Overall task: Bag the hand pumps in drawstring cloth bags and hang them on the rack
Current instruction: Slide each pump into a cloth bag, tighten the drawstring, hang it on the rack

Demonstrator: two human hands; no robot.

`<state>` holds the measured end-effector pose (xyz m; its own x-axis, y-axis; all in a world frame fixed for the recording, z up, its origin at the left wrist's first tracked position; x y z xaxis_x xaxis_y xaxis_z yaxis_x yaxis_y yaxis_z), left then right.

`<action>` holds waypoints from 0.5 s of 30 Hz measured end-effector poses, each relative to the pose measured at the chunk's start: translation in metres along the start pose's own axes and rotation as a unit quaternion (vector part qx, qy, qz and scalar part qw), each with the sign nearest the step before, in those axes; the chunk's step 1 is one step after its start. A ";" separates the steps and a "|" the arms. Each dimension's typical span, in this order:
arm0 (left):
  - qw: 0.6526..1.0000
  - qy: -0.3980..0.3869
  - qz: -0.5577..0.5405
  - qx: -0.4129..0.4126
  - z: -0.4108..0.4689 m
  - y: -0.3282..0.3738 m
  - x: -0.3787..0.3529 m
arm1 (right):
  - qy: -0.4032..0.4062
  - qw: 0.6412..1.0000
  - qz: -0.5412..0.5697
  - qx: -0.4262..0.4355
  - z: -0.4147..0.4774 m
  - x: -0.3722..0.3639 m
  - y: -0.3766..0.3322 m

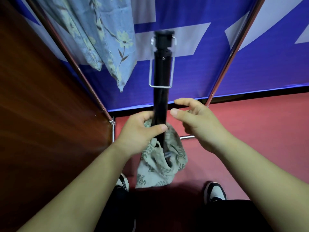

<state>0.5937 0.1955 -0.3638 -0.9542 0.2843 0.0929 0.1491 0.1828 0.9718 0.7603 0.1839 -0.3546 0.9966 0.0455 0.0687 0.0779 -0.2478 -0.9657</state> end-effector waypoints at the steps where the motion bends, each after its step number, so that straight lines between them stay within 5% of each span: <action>1: 1.000 0.020 -0.015 -0.004 0.001 0.004 0.010 | 0.018 0.999 -0.026 0.008 0.000 0.007 0.000; 4: 0.998 0.050 -0.035 -0.025 0.004 0.015 0.035 | 0.014 0.993 -0.114 0.006 -0.004 0.005 0.009; 9: 0.995 0.053 -0.053 -0.058 0.002 0.028 0.039 | -0.117 0.959 -0.257 0.013 -0.015 -0.038 0.011; 15: 0.995 0.030 -0.068 -0.064 -0.001 0.031 0.032 | -0.146 0.963 -0.228 -0.007 -0.020 -0.049 0.026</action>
<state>0.5679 0.2094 -0.3308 -0.9777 0.2077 -0.0322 -0.0132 0.0924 0.9956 0.7140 0.1558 -0.3776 0.8087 0.4222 0.4096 0.5081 -0.1504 -0.8481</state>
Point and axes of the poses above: each hand's wrist, its own z-axis towards the middle knuckle, its own x-axis out of the back of the hand, y = z × x, the point moved 10 cm from there along z, towards the middle knuckle, and after that the axes turned 7 degrees about -z, right-handed, at the moved point
